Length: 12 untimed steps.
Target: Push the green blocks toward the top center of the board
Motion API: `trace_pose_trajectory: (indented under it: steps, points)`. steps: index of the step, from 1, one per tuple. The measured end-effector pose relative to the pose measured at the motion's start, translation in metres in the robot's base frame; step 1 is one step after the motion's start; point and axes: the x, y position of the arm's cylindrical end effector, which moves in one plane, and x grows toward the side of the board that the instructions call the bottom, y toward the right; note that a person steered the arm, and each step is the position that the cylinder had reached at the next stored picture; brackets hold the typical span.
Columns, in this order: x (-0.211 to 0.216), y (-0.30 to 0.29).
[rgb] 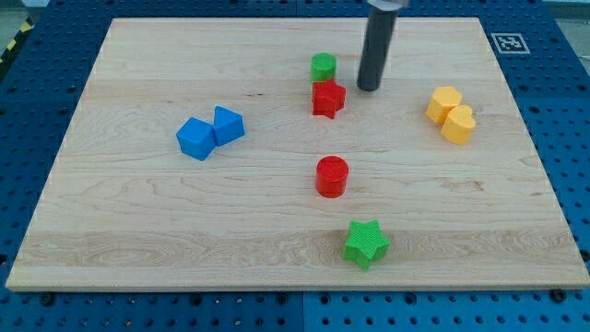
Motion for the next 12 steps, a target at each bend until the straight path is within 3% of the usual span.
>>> trace_pose_trajectory:
  steps: [3,6,10,12]
  points:
    - [0.003,-0.042]
    - [0.105,-0.03]
    - [0.207,0.019]
    - [0.217,0.058]
